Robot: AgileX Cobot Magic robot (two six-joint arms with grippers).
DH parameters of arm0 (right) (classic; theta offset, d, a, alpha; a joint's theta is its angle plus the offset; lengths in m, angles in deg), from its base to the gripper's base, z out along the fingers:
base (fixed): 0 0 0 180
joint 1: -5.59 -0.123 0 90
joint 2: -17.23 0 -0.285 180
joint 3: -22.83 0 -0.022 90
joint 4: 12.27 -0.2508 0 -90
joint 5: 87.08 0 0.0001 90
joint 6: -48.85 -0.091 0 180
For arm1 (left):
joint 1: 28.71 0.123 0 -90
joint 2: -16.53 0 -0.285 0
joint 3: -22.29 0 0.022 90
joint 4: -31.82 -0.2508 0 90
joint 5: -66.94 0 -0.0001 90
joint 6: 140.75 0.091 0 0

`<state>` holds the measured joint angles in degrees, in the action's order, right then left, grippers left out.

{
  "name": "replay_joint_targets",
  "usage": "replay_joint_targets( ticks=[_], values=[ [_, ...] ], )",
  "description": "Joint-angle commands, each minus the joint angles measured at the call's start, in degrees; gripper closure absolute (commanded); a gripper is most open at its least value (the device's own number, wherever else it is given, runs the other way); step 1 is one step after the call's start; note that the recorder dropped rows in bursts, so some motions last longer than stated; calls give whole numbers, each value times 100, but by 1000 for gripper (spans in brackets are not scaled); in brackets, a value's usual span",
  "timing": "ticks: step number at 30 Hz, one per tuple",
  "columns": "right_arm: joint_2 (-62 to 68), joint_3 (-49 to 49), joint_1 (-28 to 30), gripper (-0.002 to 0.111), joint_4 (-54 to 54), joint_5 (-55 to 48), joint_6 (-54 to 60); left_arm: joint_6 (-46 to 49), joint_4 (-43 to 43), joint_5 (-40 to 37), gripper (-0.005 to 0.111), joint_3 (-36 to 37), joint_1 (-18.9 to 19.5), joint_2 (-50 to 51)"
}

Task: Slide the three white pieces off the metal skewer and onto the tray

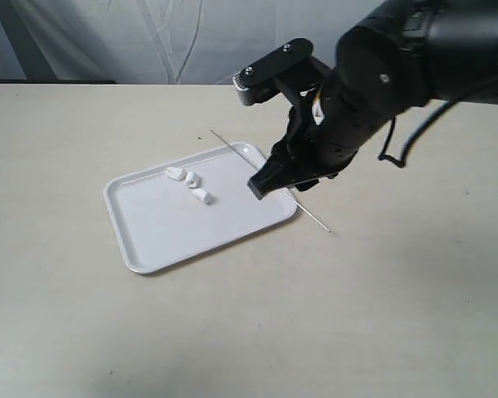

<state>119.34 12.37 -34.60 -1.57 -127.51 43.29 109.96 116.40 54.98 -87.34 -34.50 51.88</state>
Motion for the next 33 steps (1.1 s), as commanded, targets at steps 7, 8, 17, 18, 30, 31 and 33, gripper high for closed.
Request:
replay_joint_targets(
  ticks=[7,8,17,18,30,31,33],
  values=[
    [-1991,-878,19,69,343,-526,-4,-1,-160,-1414,107,62,-2,-209],
    [-2122,-878,19,69,269,-526,-4,-1,-160,-1391,107,62,-2,-209],
    [-3246,-1518,1040,69,404,867,-4,-1,-160,-1247,107,62,-2,-209],
    [-3678,-2010,1509,69,404,1555,-4,-1,-160,-1247,107,62,-2,-209],
    [-6626,-3156,2824,69,813,-578,-4,622,-2683,-966,107,62,9,-2753],
    [-6735,-3171,2824,69,844,-578,-4,546,-2683,-901,107,62,9,-2757],
    [-7012,-3307,2842,69,896,-286,-4,295,-2683,-647,107,62,9,-2757]
  ],
)
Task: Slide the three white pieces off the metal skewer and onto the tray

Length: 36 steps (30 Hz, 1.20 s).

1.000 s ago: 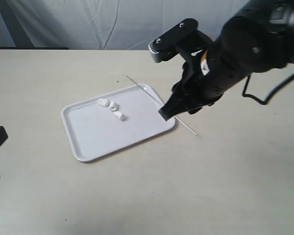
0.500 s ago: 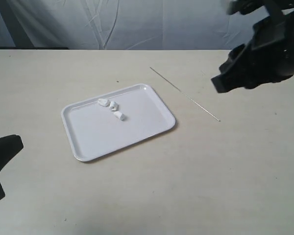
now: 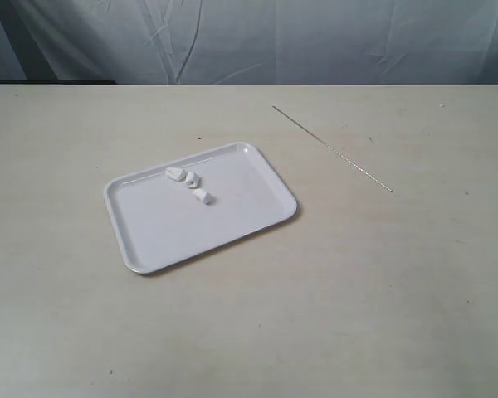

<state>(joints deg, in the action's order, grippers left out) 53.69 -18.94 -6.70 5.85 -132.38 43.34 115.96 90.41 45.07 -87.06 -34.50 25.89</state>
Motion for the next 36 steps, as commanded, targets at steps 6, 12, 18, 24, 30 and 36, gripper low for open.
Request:
replay_joint_targets(
  ticks=[6,12,18,24,30,36],
  values=[
    [-1659,-1342,626,69,111,1259,-341,-750,-256,754,107,224,9,-157],
    [-2623,-2731,1210,69,103,3047,-372,-777,-142,928,107,625,9,-157],
    [-2714,-3545,1289,69,-1228,4210,-428,-820,272,1578,107,657,9,-157],
    [-2716,-3545,1289,69,-871,3598,-264,-1810,-478,1801,107,657,18,-157],
    [-2716,-3545,1289,69,-858,2779,-254,-3545,-2527,1801,107,657,18,-157],
    [-2716,-3545,1289,69,-1005,2790,186,-6414,-5482,1741,107,657,18,-157]
  ],
)
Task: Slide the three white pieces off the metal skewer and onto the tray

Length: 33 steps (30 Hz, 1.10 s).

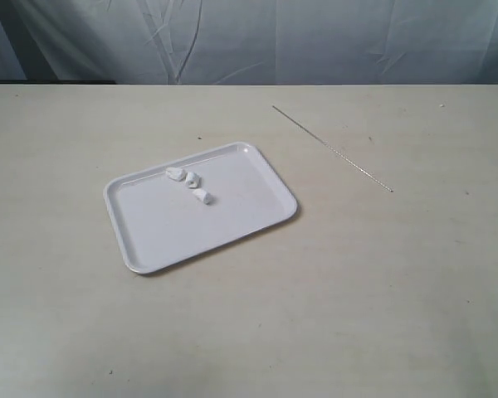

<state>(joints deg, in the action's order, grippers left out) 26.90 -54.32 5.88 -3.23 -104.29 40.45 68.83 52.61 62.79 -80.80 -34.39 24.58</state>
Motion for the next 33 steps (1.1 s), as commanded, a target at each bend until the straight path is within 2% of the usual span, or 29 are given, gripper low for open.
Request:
replay_joint_targets(
  ticks=[1,3,5,11,15,25,33],
  values=[
    [-36,-6,32,69,-202,-20,657,-2050,-2079,-69,107,31,7,-26],
    [-36,-6,32,69,-430,-20,773,-2702,-2511,-176,107,31,7,-26],
    [-36,-6,32,69,-588,-20,870,-2958,-2550,-363,107,31,7,-26],
    [-84,-6,45,69,-615,-126,839,-2958,-2123,-892,107,31,7,-26],
    [-169,-6,58,69,-615,-114,839,-2958,-2046,-905,107,31,19,-26],
    [-169,-6,58,69,-615,-96,839,-2958,-2020,-905,107,31,638,-26],
    [-169,-6,58,69,-615,-96,839,-3076,-2020,-905,107,31,733,-26]
  ],
)
